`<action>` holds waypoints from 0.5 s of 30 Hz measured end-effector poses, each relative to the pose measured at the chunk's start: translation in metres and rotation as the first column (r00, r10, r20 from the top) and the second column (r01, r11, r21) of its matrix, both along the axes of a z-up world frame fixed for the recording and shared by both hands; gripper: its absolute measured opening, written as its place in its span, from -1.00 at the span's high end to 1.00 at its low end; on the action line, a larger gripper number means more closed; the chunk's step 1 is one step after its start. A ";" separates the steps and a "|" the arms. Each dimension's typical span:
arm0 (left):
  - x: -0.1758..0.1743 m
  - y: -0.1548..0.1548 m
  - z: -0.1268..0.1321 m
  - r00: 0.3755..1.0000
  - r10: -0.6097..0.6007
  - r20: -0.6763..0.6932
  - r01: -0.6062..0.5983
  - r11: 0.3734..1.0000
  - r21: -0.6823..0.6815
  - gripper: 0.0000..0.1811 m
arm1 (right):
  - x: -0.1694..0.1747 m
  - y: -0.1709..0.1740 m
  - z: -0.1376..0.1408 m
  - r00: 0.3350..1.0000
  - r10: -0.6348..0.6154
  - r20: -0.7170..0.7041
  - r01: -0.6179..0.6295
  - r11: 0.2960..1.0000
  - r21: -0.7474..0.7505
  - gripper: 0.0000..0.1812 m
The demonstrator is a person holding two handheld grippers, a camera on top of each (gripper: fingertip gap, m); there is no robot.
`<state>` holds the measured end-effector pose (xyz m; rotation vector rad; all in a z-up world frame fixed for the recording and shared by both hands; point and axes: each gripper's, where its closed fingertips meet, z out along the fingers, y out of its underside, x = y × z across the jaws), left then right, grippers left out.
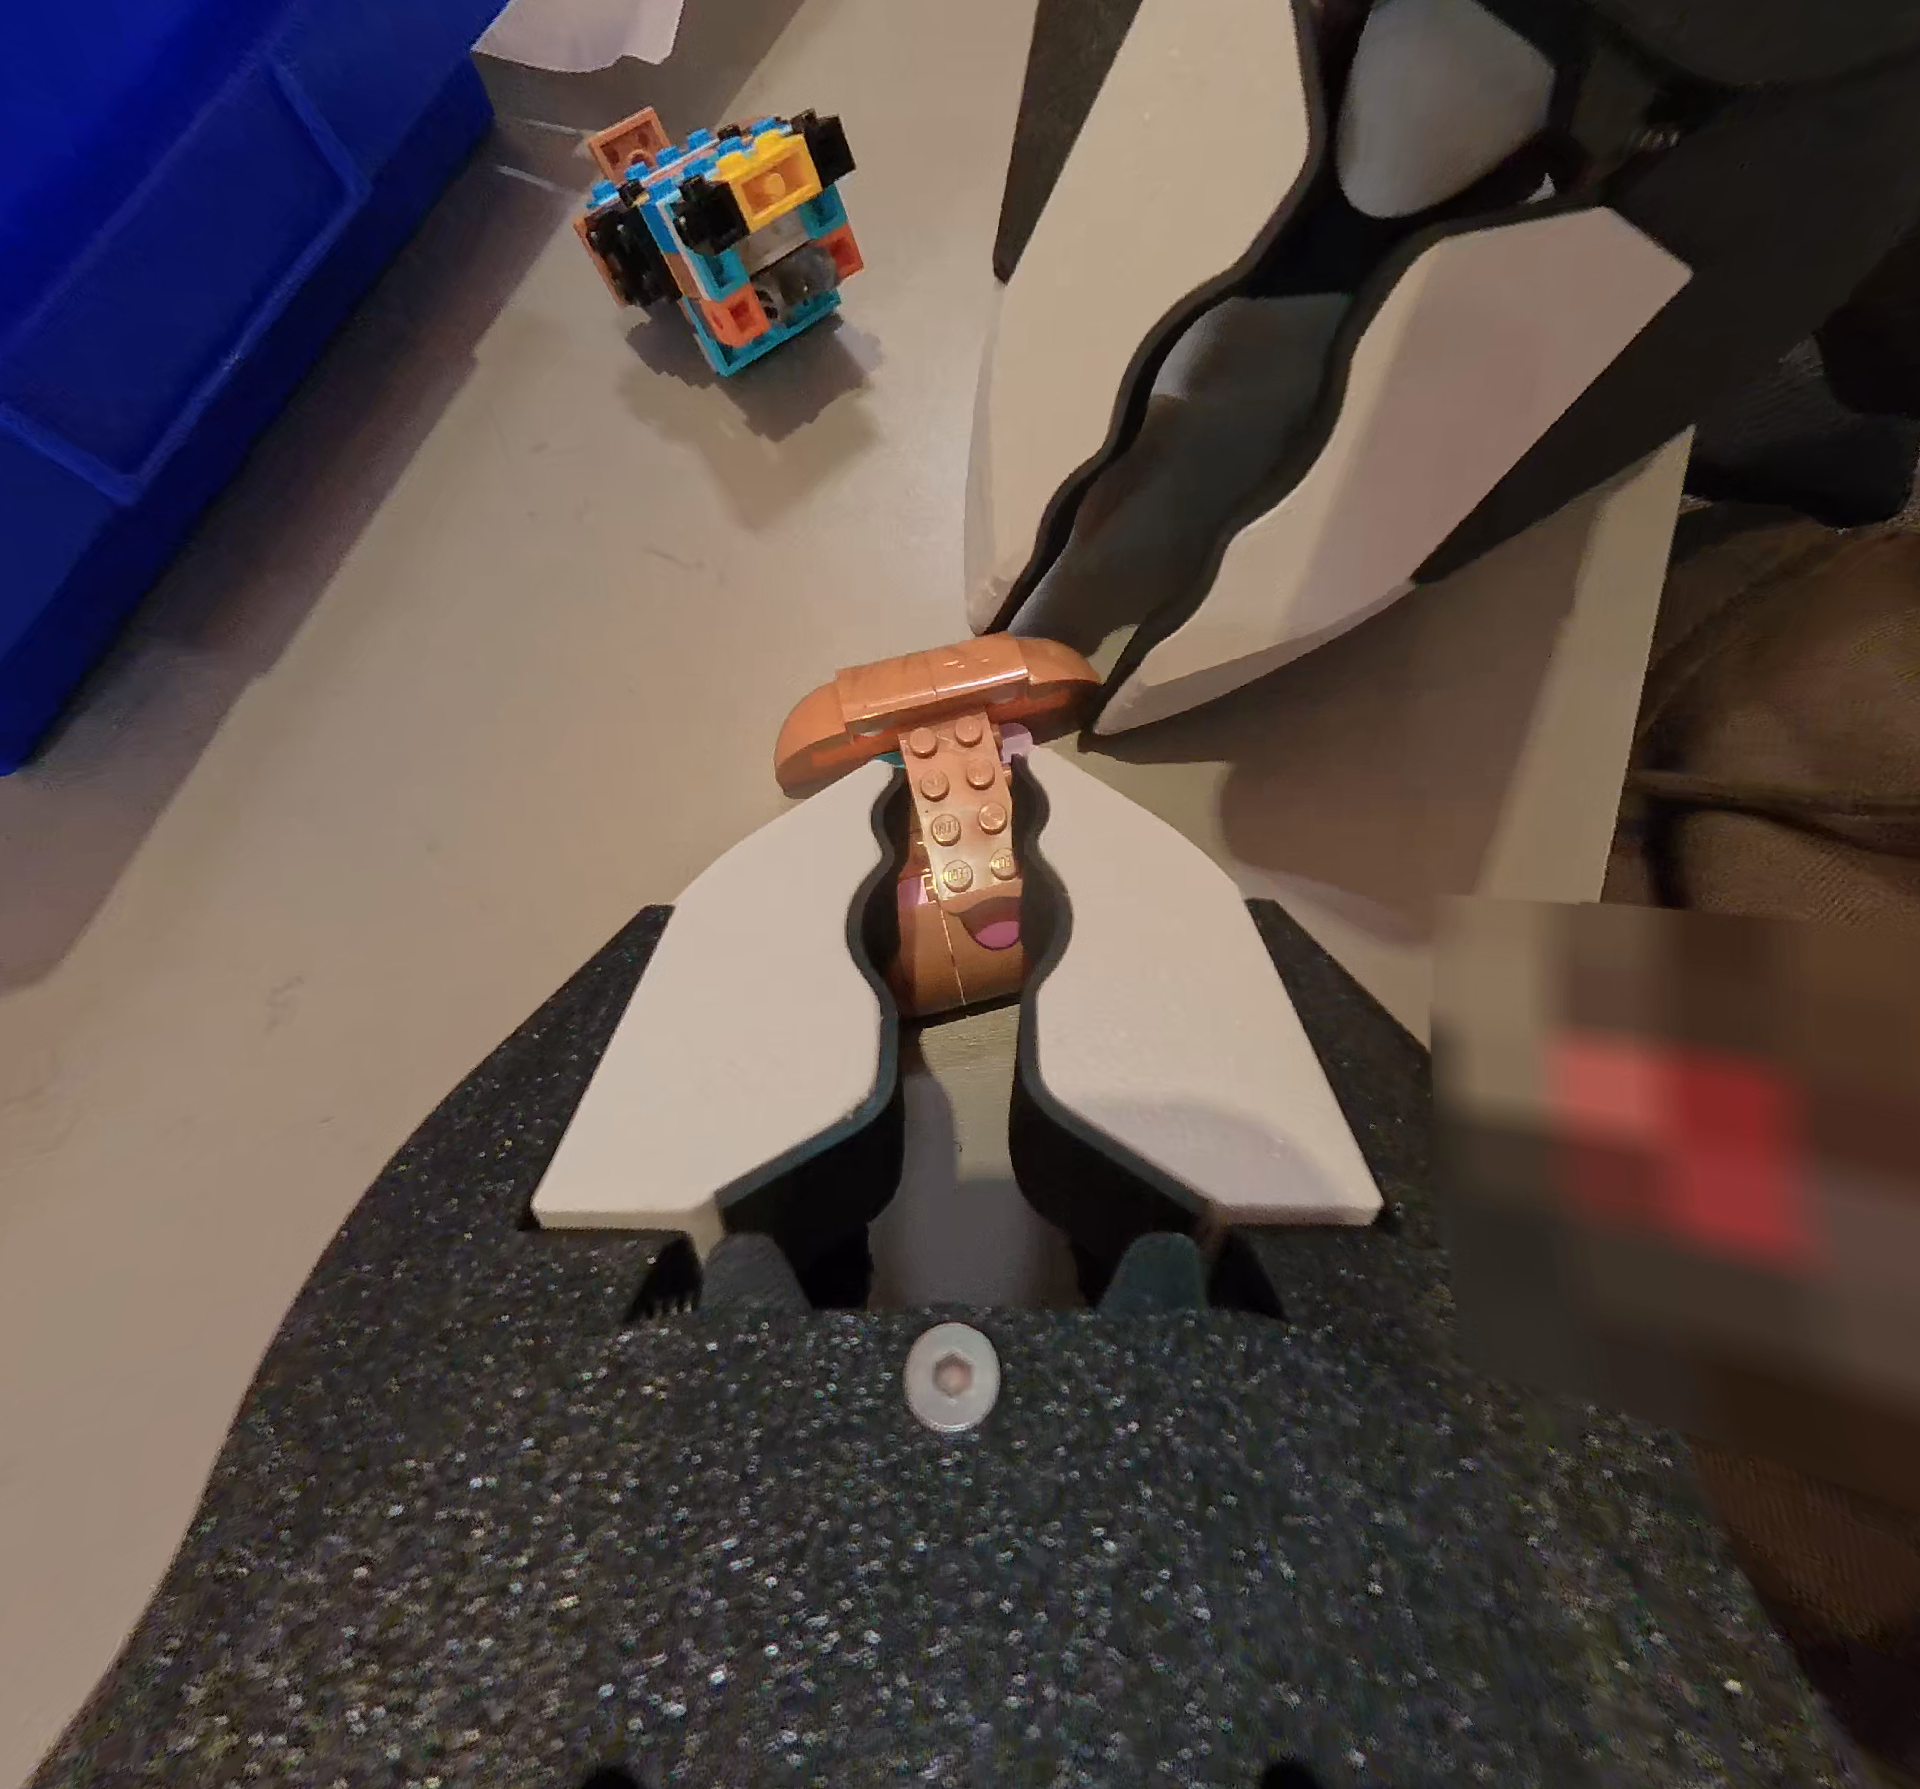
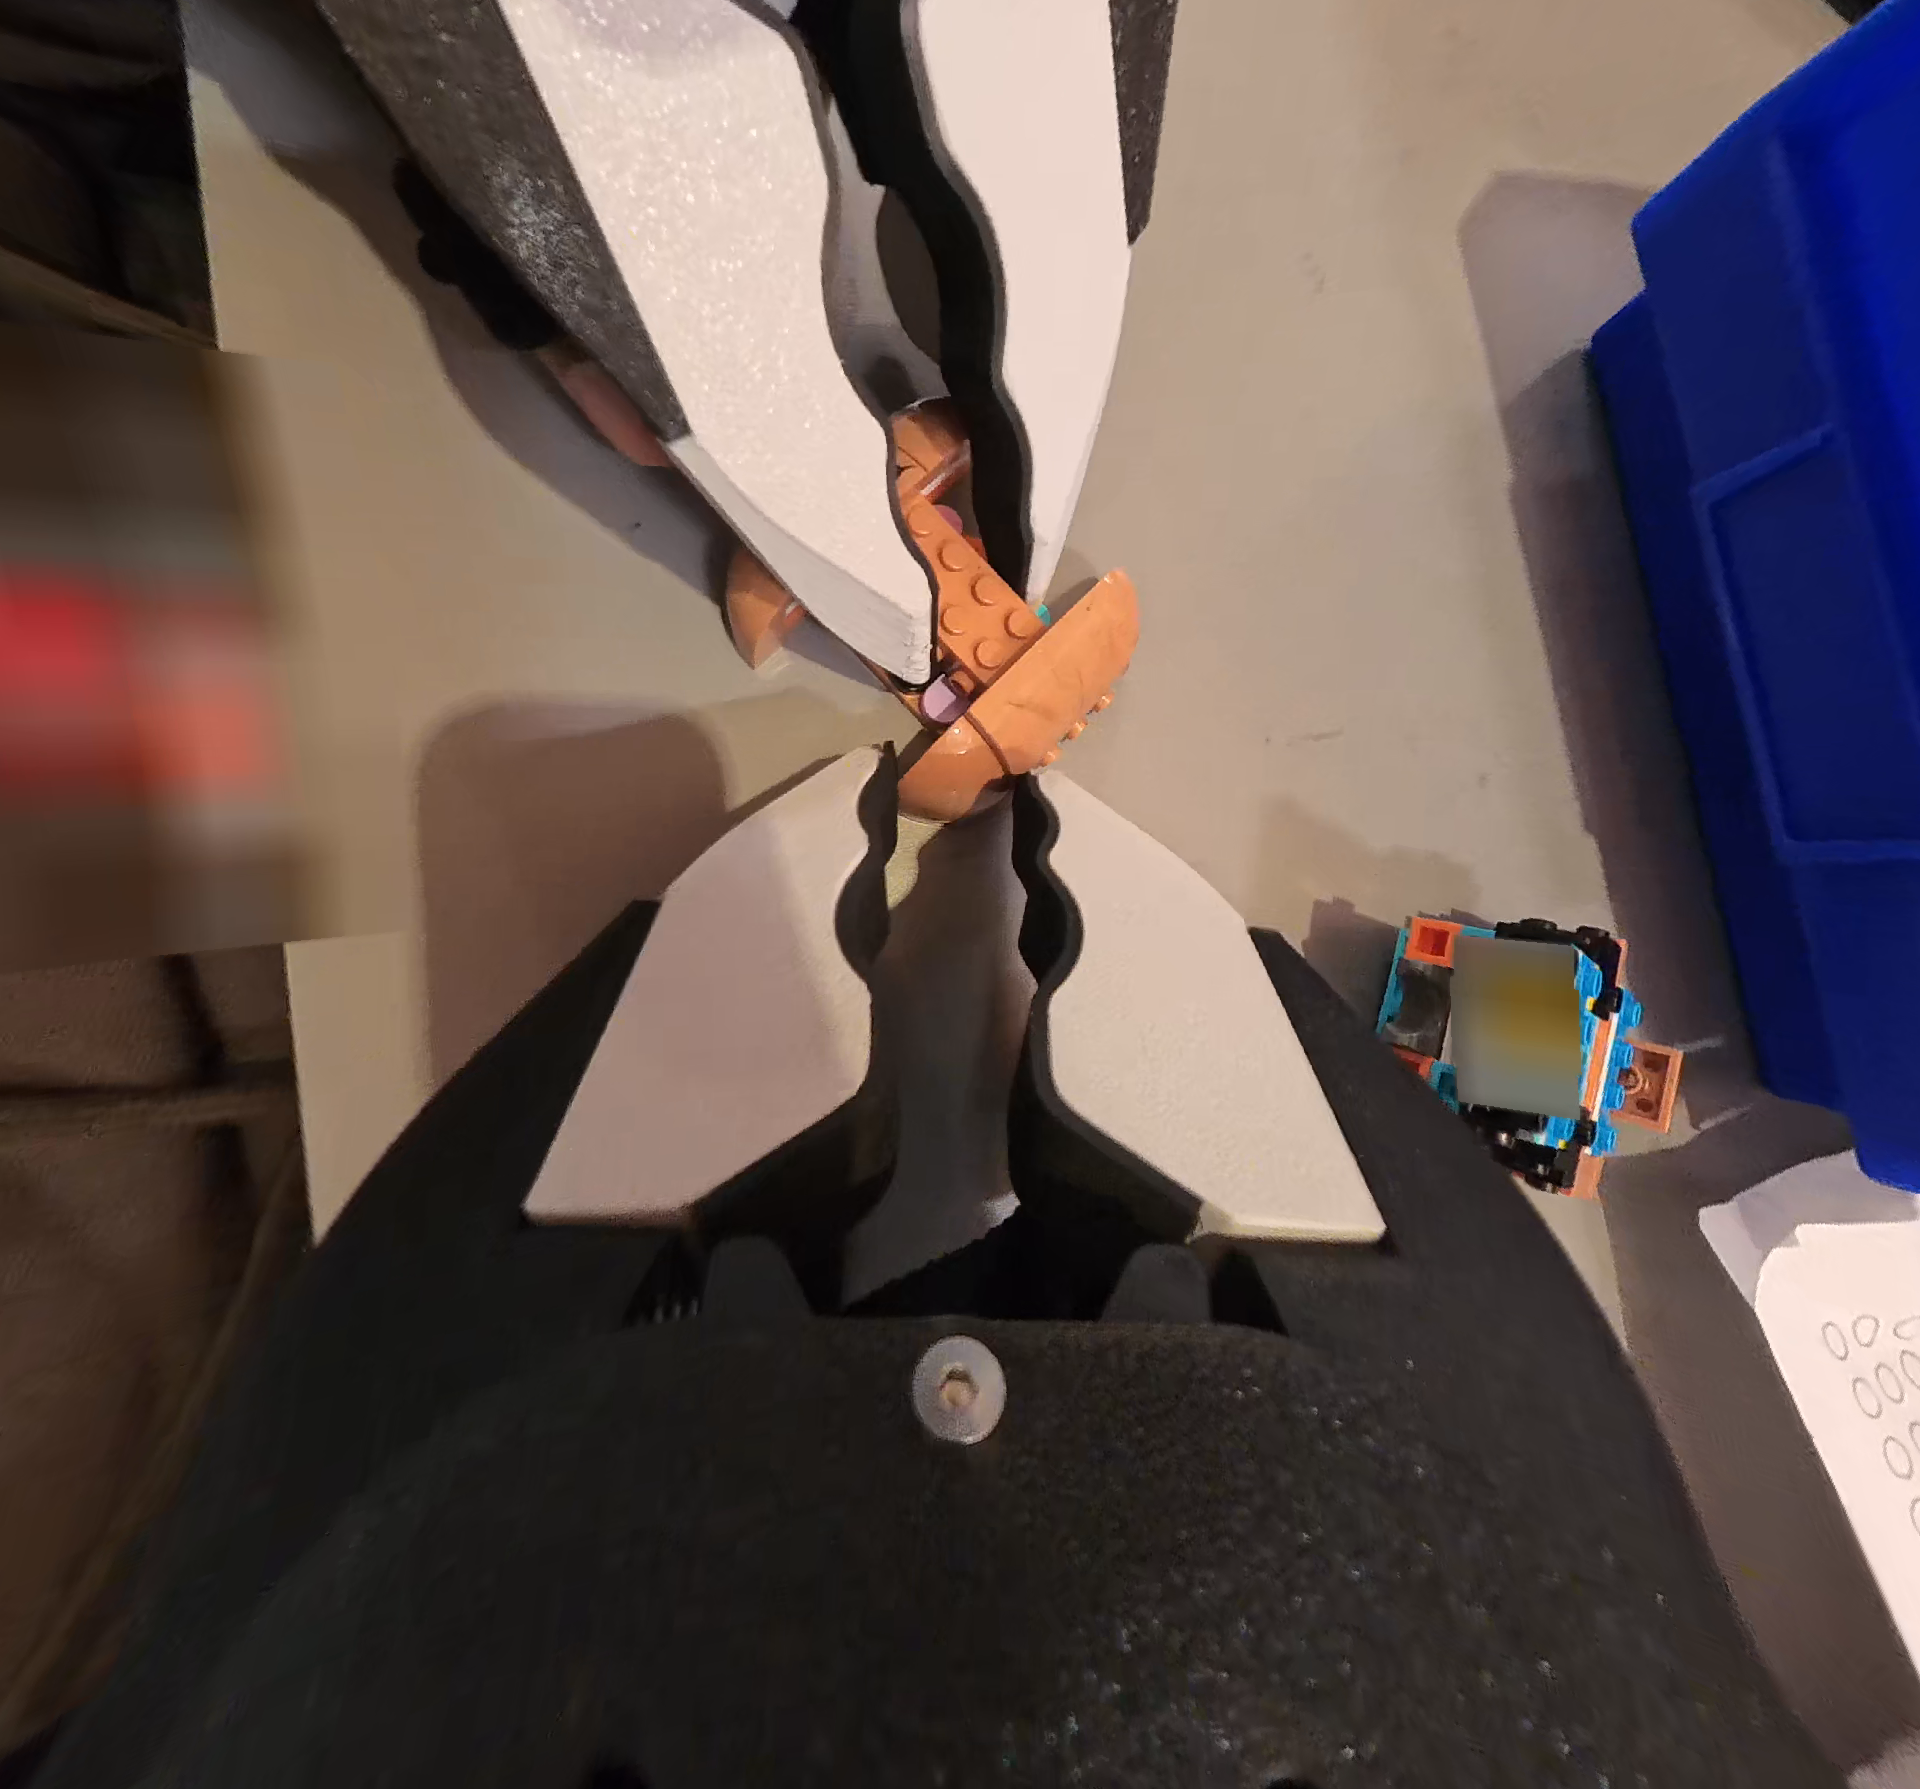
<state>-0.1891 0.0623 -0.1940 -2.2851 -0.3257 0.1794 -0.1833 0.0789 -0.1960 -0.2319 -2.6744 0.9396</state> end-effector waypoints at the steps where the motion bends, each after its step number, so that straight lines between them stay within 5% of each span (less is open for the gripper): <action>1: -0.001 0.000 0.000 1.000 0.008 0.000 -0.008 1.000 0.000 0.79 | -0.001 0.000 0.000 1.000 -0.002 0.003 0.002 1.000 -0.015 0.75; 7: -0.002 -0.002 0.001 0.999 0.018 0.050 -0.019 1.000 0.023 0.79 | -0.002 -0.003 0.005 0.999 -0.020 -0.047 0.014 0.993 -0.115 0.73; 15: 0.001 -0.001 0.004 0.993 -0.009 0.121 0.002 0.998 0.060 0.80 | -0.002 0.007 0.011 0.935 0.051 -0.351 -0.031 0.998 0.061 0.59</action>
